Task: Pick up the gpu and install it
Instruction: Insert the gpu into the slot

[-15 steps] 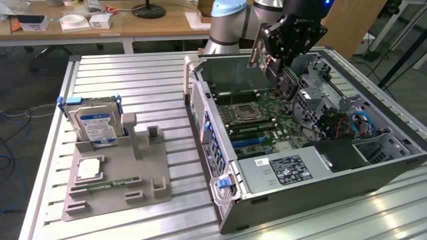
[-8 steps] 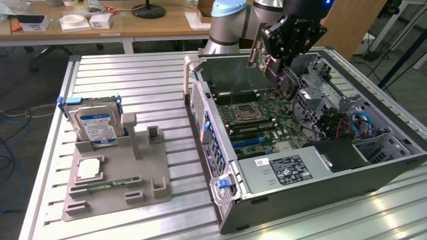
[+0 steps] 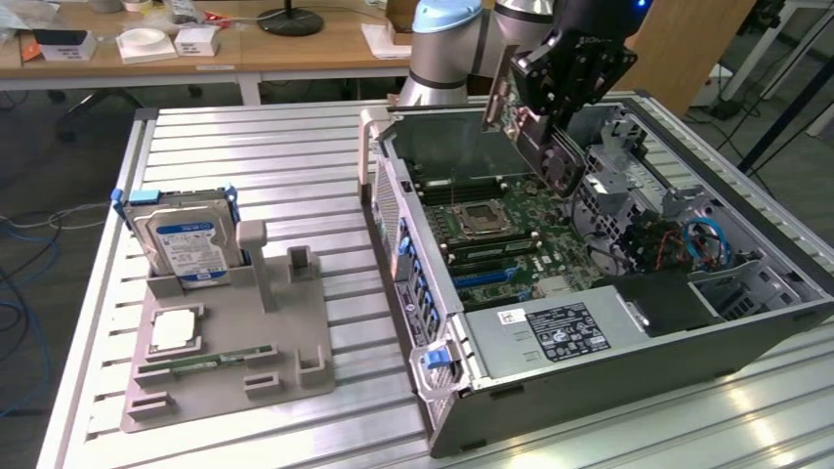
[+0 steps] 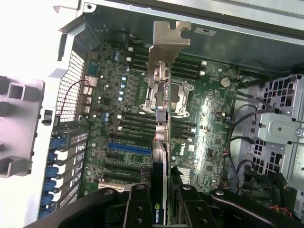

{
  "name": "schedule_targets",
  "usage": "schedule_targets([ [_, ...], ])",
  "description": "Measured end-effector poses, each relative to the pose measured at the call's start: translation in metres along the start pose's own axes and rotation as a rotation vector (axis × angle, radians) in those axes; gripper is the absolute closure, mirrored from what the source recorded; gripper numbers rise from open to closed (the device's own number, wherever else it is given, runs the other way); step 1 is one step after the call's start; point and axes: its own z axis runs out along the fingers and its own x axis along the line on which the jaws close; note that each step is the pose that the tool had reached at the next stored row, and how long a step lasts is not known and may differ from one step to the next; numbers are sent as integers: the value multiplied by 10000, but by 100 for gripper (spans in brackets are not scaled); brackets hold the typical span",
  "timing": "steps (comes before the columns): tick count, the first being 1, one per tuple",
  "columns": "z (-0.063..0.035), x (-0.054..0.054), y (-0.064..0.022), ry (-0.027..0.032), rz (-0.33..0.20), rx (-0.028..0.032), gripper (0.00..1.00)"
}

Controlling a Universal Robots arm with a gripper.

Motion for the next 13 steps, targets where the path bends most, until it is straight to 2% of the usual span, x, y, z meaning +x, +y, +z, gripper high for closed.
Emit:
schedule_targets([
  [13,0,0,0,29,-436,-11,74],
])
